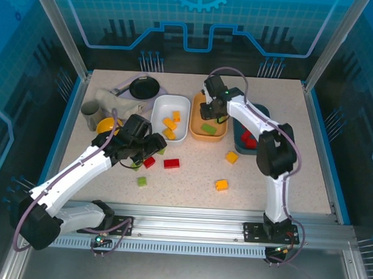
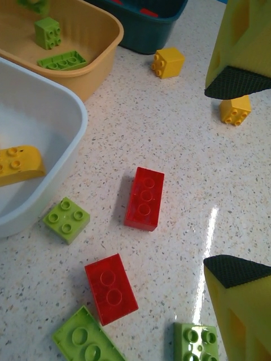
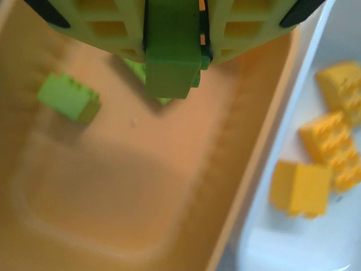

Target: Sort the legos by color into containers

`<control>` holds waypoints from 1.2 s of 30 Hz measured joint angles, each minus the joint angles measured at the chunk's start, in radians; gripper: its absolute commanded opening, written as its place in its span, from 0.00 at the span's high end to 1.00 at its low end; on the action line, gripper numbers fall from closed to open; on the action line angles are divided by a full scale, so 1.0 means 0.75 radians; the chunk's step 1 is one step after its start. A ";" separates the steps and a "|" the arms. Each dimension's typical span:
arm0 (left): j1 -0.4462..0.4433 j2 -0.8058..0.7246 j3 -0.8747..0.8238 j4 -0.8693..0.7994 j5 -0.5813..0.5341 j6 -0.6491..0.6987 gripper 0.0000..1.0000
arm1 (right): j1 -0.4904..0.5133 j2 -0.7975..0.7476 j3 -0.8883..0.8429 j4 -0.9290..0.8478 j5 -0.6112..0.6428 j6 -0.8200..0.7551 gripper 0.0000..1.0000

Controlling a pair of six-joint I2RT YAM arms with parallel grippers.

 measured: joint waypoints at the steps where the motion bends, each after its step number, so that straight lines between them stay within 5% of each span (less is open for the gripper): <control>1: -0.005 0.008 0.000 0.007 0.003 0.005 0.23 | -0.015 0.069 0.069 -0.017 -0.012 0.018 0.69; 8: -0.037 0.049 0.003 0.020 0.016 0.051 0.24 | -0.048 0.289 0.328 -0.139 -0.057 0.063 0.38; 13: -0.053 0.063 0.004 0.020 0.017 0.068 0.24 | -0.025 0.189 0.257 -0.140 -0.060 0.048 0.36; 22: -0.144 0.183 0.070 0.028 0.038 0.154 0.25 | -0.002 -0.636 -0.487 0.107 -0.025 0.064 0.40; 30: -0.441 0.631 0.408 0.060 0.072 0.452 0.26 | 0.084 -1.313 -1.120 0.106 0.014 0.238 0.36; 36: -0.690 0.979 0.658 0.051 0.038 0.711 0.24 | 0.091 -1.786 -1.245 -0.128 0.084 0.395 0.27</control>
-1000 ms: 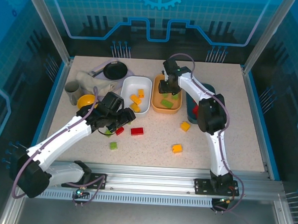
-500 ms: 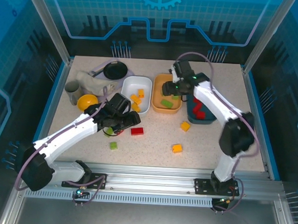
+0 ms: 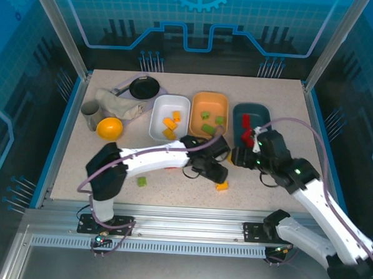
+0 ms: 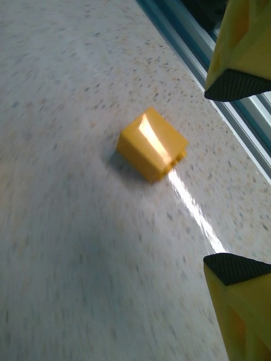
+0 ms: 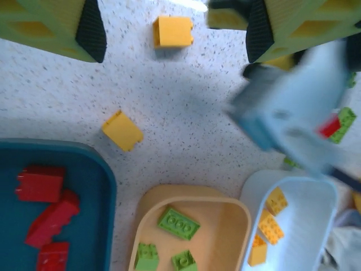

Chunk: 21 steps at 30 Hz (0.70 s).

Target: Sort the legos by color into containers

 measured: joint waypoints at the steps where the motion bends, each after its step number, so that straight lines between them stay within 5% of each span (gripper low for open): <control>1: -0.026 0.037 0.027 -0.005 -0.005 0.027 0.24 | 0.000 -0.067 0.001 -0.035 0.016 0.027 0.26; 6: -0.092 0.222 0.168 -0.023 -0.032 0.151 0.23 | -0.002 -0.344 0.008 -0.224 0.105 0.158 0.21; 13: -0.099 0.388 0.280 -0.077 -0.109 0.220 0.24 | -0.002 -0.449 0.044 -0.354 0.165 0.248 0.21; 17: -0.106 0.419 0.284 -0.102 -0.133 0.234 0.33 | -0.002 -0.449 0.044 -0.380 0.177 0.263 0.21; 21: -0.111 0.423 0.284 -0.107 -0.151 0.235 0.59 | -0.002 -0.449 0.043 -0.381 0.181 0.272 0.21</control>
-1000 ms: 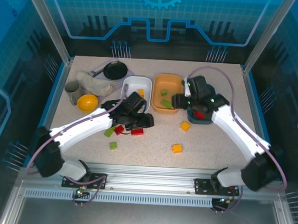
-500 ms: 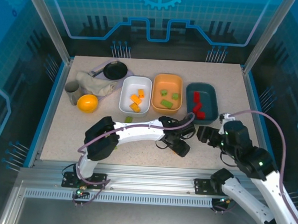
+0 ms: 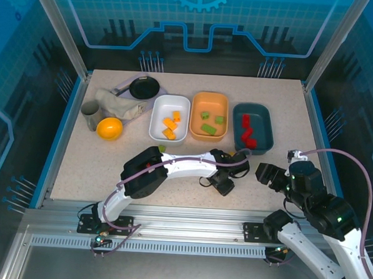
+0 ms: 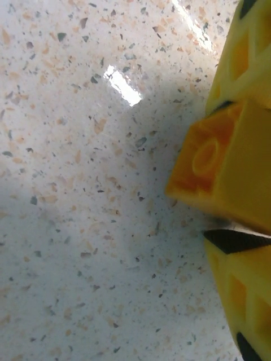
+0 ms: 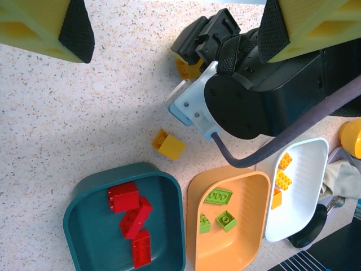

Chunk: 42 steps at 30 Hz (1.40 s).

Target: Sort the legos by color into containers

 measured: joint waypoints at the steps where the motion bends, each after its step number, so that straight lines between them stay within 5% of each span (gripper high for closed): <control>1: -0.001 0.000 0.000 -0.001 -0.003 0.003 0.64 | 0.000 0.000 -0.001 0.000 0.000 0.001 0.22; 11: 0.047 -0.056 -0.002 -0.016 -0.066 -0.064 0.72 | 0.000 0.090 -0.002 0.049 -0.037 -0.036 0.23; 22: 0.646 -0.374 0.017 -0.055 -0.124 -0.205 0.72 | 0.006 0.605 0.010 0.369 -0.377 -0.216 0.24; 31: 0.967 -0.083 0.314 -0.144 -0.213 -0.365 0.72 | 0.066 1.014 0.166 0.643 -0.558 -0.281 0.23; 39: 1.035 0.243 0.643 -0.249 -0.275 -0.403 0.68 | 0.085 1.174 0.244 0.740 -0.624 -0.303 0.23; 42: 1.047 0.280 0.674 -0.266 -0.269 -0.401 0.56 | 0.088 1.179 0.244 0.742 -0.636 -0.307 0.23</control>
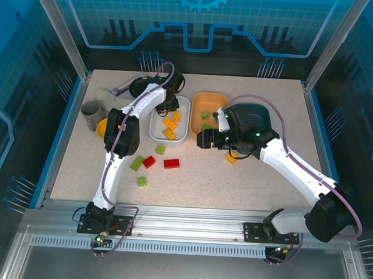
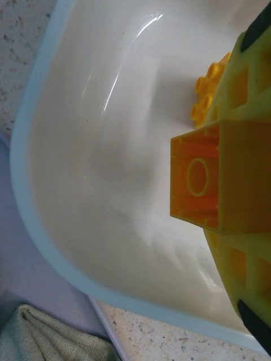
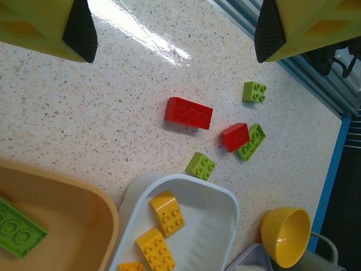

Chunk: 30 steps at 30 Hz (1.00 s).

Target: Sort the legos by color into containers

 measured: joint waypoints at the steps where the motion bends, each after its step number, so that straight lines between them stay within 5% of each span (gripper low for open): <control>1: 0.004 0.007 0.006 -0.001 0.008 0.004 0.51 | 0.000 0.001 0.000 0.001 -0.001 -0.002 0.23; 5: 0.013 0.020 0.019 -0.005 0.058 0.013 0.37 | 0.022 0.038 0.004 -0.007 0.006 -0.056 0.21; 13: 0.005 -0.077 -0.015 -0.002 0.149 -0.002 0.29 | 0.275 0.276 0.127 -0.140 0.160 -0.425 0.15; 20: 0.005 -0.666 -0.489 0.117 0.252 -0.093 0.25 | 0.425 0.574 0.294 -0.239 0.358 -0.760 0.06; 30: 0.005 -1.460 -1.338 0.200 0.277 -0.212 0.24 | 0.499 0.889 0.498 -0.284 0.518 -0.912 0.00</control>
